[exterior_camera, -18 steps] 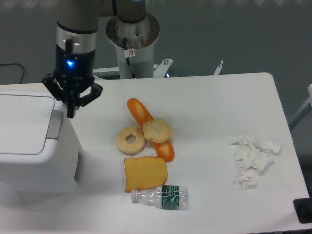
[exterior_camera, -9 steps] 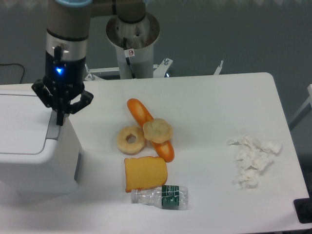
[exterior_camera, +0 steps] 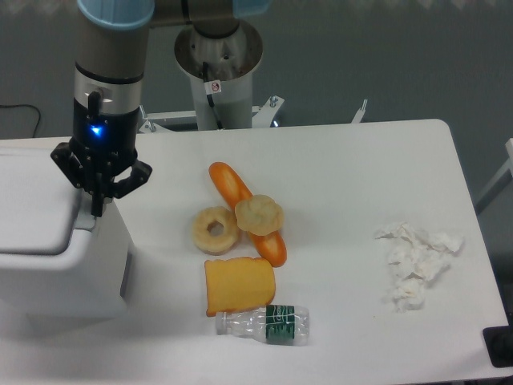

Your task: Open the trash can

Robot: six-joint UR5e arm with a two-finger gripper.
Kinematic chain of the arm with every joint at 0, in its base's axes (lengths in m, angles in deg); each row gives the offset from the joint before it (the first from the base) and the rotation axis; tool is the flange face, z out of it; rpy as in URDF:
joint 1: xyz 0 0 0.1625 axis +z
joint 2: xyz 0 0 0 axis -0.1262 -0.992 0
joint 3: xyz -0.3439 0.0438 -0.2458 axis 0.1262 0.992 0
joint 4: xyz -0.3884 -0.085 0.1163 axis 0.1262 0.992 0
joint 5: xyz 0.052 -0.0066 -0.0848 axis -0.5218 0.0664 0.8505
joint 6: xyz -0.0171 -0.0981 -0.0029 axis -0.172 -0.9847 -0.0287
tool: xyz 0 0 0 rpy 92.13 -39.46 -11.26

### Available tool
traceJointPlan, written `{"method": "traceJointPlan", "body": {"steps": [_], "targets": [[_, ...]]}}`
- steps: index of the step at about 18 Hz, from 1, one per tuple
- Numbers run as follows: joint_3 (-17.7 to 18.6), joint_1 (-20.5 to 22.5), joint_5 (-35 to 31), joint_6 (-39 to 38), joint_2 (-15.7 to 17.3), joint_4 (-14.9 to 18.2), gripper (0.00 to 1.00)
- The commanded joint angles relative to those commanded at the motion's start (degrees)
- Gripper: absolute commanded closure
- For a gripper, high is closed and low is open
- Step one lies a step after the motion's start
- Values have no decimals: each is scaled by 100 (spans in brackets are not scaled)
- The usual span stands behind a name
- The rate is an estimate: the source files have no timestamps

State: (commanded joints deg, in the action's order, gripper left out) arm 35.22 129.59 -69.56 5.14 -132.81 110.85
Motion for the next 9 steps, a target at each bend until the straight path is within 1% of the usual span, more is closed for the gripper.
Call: {"method": "traceJointPlan", "body": {"steps": [6,7,9], "targets": [[-61,17,0,52,70,0,100],[-61,35,0,88,79,0,98],[-70,140,0,105,79,0,89]]}}
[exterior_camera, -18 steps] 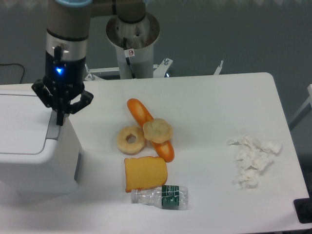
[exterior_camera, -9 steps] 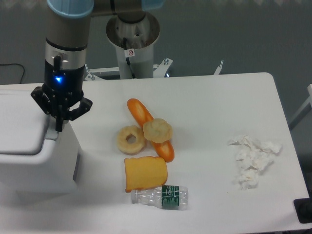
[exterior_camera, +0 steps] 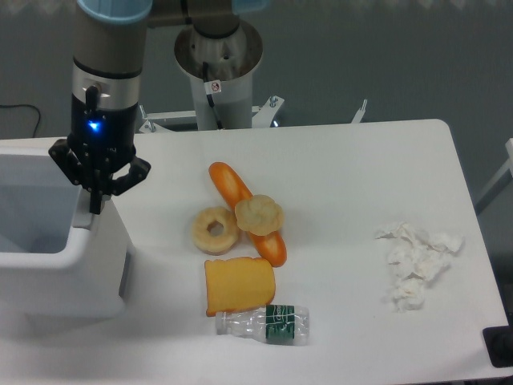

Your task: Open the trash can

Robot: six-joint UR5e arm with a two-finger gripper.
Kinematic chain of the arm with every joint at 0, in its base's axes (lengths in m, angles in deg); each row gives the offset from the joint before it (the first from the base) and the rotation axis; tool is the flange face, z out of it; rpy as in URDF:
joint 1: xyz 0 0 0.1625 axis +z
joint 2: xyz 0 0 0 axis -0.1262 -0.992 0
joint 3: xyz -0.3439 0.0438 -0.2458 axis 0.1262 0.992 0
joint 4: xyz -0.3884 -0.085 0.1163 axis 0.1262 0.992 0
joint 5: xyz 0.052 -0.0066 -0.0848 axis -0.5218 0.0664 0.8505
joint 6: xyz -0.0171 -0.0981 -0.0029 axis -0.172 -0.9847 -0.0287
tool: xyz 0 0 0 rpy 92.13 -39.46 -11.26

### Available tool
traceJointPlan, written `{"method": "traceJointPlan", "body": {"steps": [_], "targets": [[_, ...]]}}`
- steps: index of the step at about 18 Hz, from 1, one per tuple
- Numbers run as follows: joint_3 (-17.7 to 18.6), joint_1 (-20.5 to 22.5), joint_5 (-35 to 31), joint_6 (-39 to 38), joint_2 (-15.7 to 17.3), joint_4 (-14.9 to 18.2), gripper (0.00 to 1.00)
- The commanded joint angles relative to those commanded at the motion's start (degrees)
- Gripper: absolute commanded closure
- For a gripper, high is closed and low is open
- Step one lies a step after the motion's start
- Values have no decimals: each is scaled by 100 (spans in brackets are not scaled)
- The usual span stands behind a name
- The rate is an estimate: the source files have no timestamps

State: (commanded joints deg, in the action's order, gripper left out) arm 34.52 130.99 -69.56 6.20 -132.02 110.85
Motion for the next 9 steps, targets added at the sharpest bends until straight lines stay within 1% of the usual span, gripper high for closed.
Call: {"method": "traceJointPlan", "body": {"steps": [2,4,6,7,9], "targets": [[-17,342,9,87,17,-9,80],[-18,658,9,219,9,-9,68],[0,1036,9,377,-9,0,55],[26,1203,0,422,-26,0,44],[61,1467,-26,527,-96,-9,33]]}}
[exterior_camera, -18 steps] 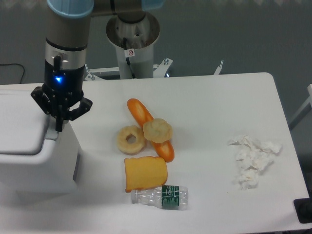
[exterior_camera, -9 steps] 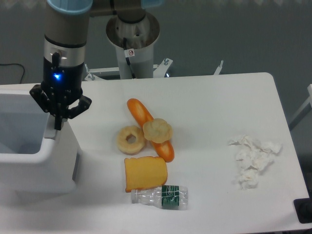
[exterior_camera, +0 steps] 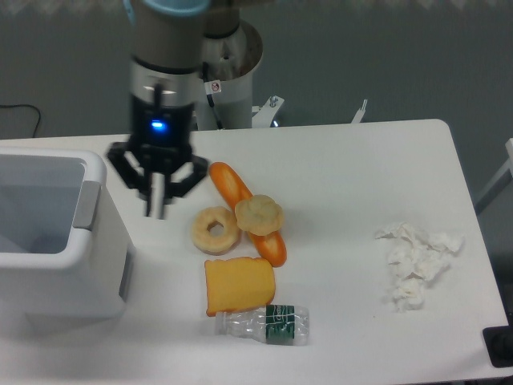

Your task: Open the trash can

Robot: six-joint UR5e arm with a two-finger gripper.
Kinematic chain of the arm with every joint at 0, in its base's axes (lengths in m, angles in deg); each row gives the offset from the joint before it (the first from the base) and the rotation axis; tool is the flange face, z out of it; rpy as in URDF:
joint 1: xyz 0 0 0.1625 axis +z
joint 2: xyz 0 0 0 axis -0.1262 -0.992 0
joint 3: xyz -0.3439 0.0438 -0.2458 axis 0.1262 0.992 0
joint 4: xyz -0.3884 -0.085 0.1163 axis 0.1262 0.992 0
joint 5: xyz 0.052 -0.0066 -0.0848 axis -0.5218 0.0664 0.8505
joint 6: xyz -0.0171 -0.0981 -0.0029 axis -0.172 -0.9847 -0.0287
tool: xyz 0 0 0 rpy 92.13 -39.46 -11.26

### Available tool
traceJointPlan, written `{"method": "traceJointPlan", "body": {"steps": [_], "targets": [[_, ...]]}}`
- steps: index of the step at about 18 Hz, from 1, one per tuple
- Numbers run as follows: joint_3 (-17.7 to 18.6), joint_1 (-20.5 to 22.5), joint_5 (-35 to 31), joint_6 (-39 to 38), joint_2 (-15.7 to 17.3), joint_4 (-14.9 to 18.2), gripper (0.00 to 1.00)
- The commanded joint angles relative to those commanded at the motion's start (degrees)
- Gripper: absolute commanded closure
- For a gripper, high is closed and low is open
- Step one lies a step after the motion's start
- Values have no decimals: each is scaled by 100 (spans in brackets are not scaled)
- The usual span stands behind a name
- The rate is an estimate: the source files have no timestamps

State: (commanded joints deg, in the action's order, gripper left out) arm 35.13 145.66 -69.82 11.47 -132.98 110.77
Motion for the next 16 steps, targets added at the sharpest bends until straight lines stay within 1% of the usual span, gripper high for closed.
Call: {"method": "traceJointPlan", "body": {"steps": [1,2,3,5,6,8,9,10,12,13,16], "targets": [[26,123,-26,70,-9,17,23],[87,211,-114,149,-35,9,8],[123,264,-306,272,-44,0,0],[202,405,-658,352,-62,9,0],[220,475,-712,352,-71,17,0],[316,555,-799,352,-193,35,0],[491,572,-922,387,-194,26,0],[640,581,-1141,535,-194,26,0],[773,564,-1607,1053,-211,26,0],[782,573,-1696,1134,-220,61,0],[844,643,-1697,1204,-229,123,0]]}}
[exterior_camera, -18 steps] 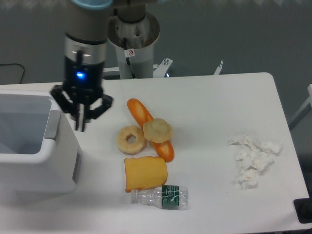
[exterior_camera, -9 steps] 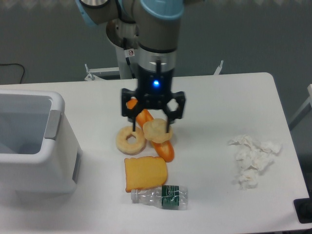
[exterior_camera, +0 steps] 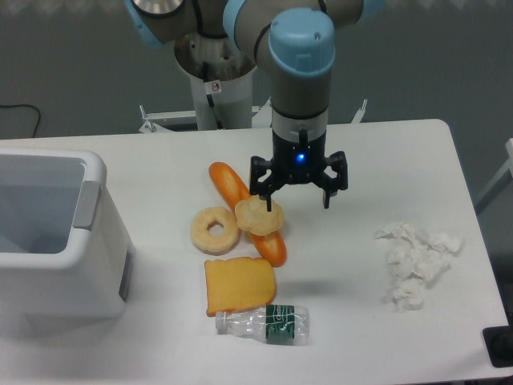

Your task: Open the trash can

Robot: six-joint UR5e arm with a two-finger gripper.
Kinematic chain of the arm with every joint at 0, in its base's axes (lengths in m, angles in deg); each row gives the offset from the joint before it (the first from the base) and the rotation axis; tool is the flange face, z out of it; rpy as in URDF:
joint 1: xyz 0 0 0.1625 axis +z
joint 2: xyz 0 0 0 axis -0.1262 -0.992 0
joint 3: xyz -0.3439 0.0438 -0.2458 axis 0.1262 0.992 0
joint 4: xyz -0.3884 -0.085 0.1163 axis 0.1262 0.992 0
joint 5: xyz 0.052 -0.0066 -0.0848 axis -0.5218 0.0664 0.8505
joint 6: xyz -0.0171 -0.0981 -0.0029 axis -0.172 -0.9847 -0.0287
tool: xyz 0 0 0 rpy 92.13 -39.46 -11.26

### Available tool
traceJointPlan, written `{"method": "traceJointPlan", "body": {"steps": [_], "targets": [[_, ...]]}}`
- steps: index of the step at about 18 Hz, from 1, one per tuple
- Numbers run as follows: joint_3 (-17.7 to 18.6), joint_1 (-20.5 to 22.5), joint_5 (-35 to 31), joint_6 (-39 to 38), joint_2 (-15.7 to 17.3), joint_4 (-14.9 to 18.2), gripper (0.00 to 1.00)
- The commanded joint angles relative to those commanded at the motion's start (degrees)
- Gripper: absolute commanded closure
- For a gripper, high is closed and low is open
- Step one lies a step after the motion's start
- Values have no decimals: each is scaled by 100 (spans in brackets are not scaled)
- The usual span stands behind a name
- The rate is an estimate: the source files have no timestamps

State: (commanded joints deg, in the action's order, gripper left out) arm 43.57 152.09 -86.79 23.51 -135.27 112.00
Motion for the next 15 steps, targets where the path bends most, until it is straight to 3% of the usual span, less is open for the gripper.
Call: {"method": "traceJointPlan", "body": {"steps": [8,15], "targets": [[263,-26,-35,1423,-447,0,0],[325,-26,0,1494,-642,-35,0]]}}
